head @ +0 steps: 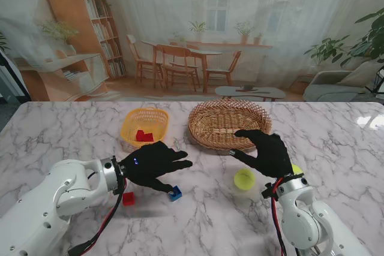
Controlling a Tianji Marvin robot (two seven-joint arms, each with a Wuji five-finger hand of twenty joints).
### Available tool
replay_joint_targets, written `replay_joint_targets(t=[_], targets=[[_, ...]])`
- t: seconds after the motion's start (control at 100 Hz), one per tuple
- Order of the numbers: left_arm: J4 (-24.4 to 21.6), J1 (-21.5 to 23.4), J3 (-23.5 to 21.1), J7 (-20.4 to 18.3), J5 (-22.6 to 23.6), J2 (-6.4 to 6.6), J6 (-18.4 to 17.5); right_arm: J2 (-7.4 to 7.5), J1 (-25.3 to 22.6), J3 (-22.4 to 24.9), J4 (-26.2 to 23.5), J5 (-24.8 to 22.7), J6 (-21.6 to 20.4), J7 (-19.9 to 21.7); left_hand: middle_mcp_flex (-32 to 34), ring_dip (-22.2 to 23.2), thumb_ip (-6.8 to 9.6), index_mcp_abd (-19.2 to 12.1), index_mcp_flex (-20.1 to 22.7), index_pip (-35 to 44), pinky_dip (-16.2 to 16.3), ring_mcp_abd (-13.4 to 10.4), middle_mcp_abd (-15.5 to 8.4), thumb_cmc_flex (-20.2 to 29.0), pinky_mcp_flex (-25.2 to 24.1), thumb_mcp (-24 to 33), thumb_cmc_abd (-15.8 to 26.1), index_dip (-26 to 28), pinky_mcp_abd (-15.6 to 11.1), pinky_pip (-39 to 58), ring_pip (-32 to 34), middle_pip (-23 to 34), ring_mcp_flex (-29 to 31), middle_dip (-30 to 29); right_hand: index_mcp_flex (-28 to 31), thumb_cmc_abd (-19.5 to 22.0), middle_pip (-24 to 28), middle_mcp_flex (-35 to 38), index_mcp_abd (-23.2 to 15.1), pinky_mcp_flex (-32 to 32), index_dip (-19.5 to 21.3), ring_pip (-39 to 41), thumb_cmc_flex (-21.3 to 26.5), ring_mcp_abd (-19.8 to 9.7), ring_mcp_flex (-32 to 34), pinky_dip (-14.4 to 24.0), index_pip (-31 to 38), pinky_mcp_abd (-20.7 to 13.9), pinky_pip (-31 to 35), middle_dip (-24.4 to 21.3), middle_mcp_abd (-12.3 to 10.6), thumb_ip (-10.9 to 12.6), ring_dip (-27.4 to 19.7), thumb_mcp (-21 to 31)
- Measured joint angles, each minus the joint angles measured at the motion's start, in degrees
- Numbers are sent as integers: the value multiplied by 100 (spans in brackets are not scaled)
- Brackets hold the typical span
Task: Sort the blocks and the balls into two baskets
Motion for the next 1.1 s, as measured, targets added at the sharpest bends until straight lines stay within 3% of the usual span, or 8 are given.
replay_joint_targets(t=[0.08,0.21,0.39,0.57,0.71,0.83,0.88,1.1], targets=[[15,-28,99,-262,-102,15,59,-1,-3,4,-1,-3,0,-12,-264,-61,-2,33,-214,-125,-65,-1,31,-216,-13,23,-4,-153,0,-70,-2,-124,-80,-131,0,0,0,0,0,0,0,0,0,0,0,0,0,0,-24,0,0,0,0,0],[215,-219,357,-561,-339,43,190,-3,-9,8,-3,-3,0,-16,-407,-65,-2,61,-219,-178,-67,-5,86,-404,-13,-16,-200,-238,-5,-74,-37,-264,-137,-271,0,0,0,0,0,0,0,0,0,0,0,0,0,0,-26,0,0,0,0,0],[545,-487,671,-568,-345,64,371,-5,-14,11,-4,-10,5,-37,-410,-65,-2,56,-219,-179,-68,-15,86,-387,24,-18,-540,-307,-68,-74,-37,-265,-137,-282,0,0,0,0,0,0,0,0,0,2,0,1,0,0,-28,0,0,0,0,0],[861,-788,1088,-736,-653,84,586,-9,-21,15,-7,-11,11,-59,-410,-65,-3,20,-219,-179,-68,-80,17,-387,121,-18,-544,-366,-82,9,-37,-265,-16,-283,0,0,0,0,0,0,0,0,0,3,0,1,0,0,-28,0,0,0,0,0],[1000,-897,1215,-763,-612,83,634,-10,-29,19,-11,-11,19,-62,-410,-16,-3,18,-219,-179,-69,-94,16,-370,144,-13,-642,-371,-121,82,-18,-254,91,-283,0,0,0,0,0,0,0,0,0,4,0,1,0,0,-28,1,0,0,0,0],[1041,-910,1275,-769,-577,85,636,-12,-36,22,-15,-10,23,-71,-410,45,-3,17,-213,-62,-69,-140,10,-73,186,68,-644,-371,-154,151,-13,-181,91,-283,0,0,0,0,0,0,0,0,0,4,0,1,0,0,-28,1,0,0,0,-1],[1070,-930,1327,-779,-571,90,652,-13,-39,23,-15,-9,25,-75,-406,88,-3,17,-209,85,-69,-156,-37,138,200,-13,-637,-260,-165,154,-11,-31,91,-283,0,0,0,0,0,0,0,0,0,4,0,1,0,0,-28,1,0,0,0,-1],[1413,-1207,1773,-815,-725,112,814,-16,-42,24,-16,-7,40,-88,-404,150,-3,22,-204,339,-69,-196,-134,206,214,26,-648,116,-301,221,31,341,92,47,0,0,0,0,0,-1,0,0,0,4,0,2,0,0,-28,1,0,0,0,-55]])
